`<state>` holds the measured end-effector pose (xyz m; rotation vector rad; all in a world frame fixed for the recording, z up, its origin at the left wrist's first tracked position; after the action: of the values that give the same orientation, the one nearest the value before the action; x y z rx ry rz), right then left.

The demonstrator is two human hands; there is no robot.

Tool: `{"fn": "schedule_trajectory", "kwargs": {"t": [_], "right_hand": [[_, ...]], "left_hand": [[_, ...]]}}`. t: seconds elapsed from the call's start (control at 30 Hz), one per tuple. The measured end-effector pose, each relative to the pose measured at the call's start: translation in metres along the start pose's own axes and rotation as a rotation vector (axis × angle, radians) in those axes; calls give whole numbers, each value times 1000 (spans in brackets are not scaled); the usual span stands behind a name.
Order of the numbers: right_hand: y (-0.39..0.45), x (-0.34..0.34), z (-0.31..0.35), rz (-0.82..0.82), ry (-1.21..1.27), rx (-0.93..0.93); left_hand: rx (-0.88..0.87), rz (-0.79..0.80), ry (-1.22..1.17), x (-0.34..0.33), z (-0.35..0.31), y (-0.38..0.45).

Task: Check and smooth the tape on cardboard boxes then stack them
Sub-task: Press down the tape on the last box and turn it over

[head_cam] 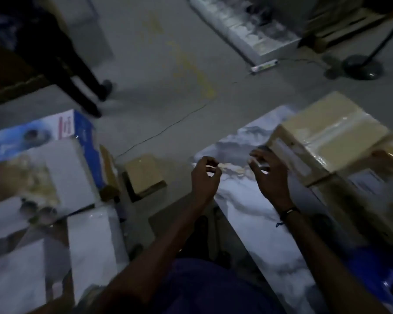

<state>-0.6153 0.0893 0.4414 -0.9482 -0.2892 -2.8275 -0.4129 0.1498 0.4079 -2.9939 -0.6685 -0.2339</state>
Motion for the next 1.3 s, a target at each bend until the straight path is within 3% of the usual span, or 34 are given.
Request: {"fn": "schedule_trajectory", "kwargs": {"t": [0.37,0.73,0.87,1.07,1.3], "right_hand": [[27,-205,69,436,27,57],[94,-427,80,716,-109,-64],[128,-524,45,777,-150,-151],[154,-674,-58,861,-169,-276],[163,-840,-224,955,-182,-333]], "left_hand": [[242,-370,43,190,93,11],[531,-500,61,353,248,112],[664,-476,62,373,324,156],[934,-533,-151,359,484,202],[939,-678,-90,366,689,261]]}}
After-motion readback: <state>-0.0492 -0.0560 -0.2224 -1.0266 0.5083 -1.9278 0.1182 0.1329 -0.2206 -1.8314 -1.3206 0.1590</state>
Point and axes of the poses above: each hand's wrist, its own y-axis towards the middle knuckle, its own x-axis out of the back of the hand, z = x × y, the point moved 5 cm from there along y, towards the middle knuckle, and after that the axes turned 9 degrees about -y, right-handed, at the moved point
